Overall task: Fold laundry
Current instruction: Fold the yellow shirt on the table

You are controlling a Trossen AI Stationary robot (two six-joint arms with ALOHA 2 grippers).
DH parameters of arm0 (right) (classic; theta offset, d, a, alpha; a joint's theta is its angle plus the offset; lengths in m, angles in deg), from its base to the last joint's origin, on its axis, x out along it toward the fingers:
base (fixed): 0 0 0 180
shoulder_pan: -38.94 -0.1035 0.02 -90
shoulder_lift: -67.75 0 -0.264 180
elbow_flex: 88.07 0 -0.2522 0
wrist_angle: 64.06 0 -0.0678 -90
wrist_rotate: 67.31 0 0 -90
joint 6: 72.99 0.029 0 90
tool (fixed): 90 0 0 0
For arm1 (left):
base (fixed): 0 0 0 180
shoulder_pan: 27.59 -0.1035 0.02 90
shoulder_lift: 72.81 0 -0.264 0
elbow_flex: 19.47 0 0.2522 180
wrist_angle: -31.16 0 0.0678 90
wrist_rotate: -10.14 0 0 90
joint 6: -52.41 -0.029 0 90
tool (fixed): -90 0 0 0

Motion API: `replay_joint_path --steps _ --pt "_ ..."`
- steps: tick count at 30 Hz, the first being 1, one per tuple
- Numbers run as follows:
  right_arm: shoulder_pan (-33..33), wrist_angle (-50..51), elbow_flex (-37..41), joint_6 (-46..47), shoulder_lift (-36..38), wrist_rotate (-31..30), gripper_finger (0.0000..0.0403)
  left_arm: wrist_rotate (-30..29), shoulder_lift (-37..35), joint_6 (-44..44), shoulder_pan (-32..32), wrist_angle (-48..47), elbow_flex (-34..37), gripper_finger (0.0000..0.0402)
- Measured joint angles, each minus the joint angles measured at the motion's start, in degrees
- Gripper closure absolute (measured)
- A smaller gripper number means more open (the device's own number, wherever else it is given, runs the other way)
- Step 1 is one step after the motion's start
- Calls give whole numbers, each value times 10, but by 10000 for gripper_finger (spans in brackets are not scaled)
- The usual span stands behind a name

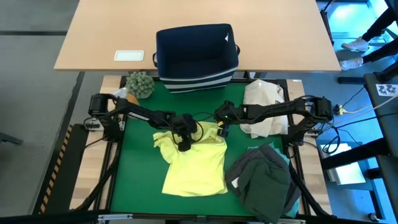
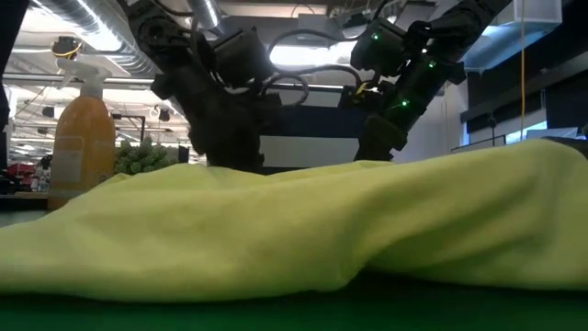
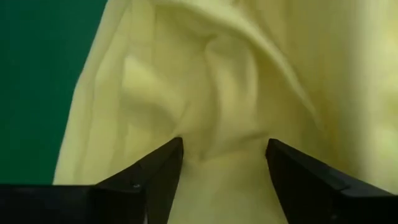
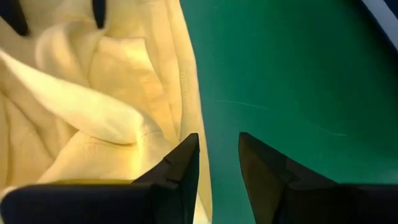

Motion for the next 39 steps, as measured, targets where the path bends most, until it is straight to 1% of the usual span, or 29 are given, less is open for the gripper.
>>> replay_joint_path --steps 3,5,7,10,11,15,21,25,29,31,34,39 --pt "0 -1 0 0 0 0 290 -24 18 -1 0 2 0 192" --pt "0 -1 0 0 0 0 290 -27 25 -1 0 5 -1 225" --pt "0 0 0 0 0 0 290 -28 27 0 0 7 -1 274" --pt "0 8 0 1 6 6 290 -30 15 11 0 2 0 370" --pt "-1 9 1 1 10 7 290 -33 6 14 0 -2 1 383" --pt "-16 16 1 2 50 -7 290 -54 -44 13 0 -6 1 395" --pt "-52 18 0 3 114 -13 290 -89 -109 13 0 -15 0 398" --pt "-75 39 0 2 121 -11 290 -105 -125 13 0 -24 1 399" --pt "-88 54 2 1 104 0 290 -112 -125 13 -6 -45 1 397" --pt "-88 55 3 2 90 20 290 -120 -124 13 -9 -52 1 388" --pt "-88 49 3 5 68 48 290 -128 -125 8 -11 -53 1 363" --pt "-95 16 3 6 31 63 290 -129 -136 -31 -11 -51 0 308"
